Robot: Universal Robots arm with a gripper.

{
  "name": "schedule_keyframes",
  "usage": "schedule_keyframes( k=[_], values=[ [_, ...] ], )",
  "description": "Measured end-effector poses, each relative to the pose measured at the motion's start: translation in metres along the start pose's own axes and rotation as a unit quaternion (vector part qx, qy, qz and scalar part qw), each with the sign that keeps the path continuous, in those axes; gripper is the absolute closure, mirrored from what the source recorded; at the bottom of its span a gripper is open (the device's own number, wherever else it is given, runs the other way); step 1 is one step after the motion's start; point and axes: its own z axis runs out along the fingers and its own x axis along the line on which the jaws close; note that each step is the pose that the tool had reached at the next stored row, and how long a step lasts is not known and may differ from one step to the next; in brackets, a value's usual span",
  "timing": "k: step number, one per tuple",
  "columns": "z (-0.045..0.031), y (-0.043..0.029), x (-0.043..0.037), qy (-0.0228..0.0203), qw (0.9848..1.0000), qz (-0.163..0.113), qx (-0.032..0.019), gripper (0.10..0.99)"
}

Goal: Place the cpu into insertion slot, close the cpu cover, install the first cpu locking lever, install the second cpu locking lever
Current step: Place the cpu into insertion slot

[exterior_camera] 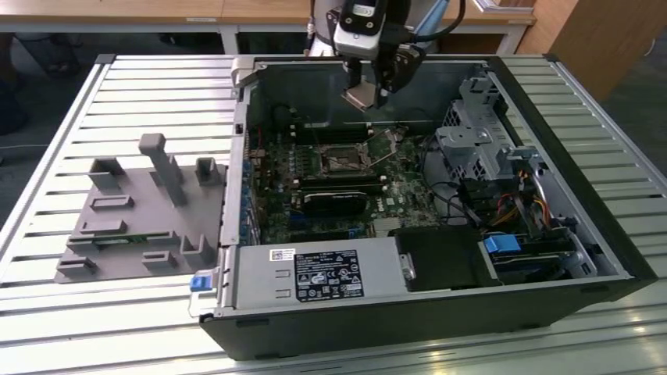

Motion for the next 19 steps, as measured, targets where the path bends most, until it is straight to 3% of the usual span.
schedule_keyframes(
  k=[3,4,10,15,19],
  values=[
    [0.0006,0.0,0.0,-0.002,0.9998,0.022,-0.0004,0.545],
    [0.0011,0.0,0.0001,-0.0035,0.9992,0.039,-0.0007,0.545],
    [0.0025,-0.0001,0.0002,-0.0073,0.9966,0.082,-0.0016,0.545],
    [0.0038,-0.0001,0.0002,-0.0104,0.9932,0.116,-0.0022,0.545],
    [0.0049,-0.0002,0.0003,-0.0129,0.9894,0.145,-0.0028,0.545]
  ],
)
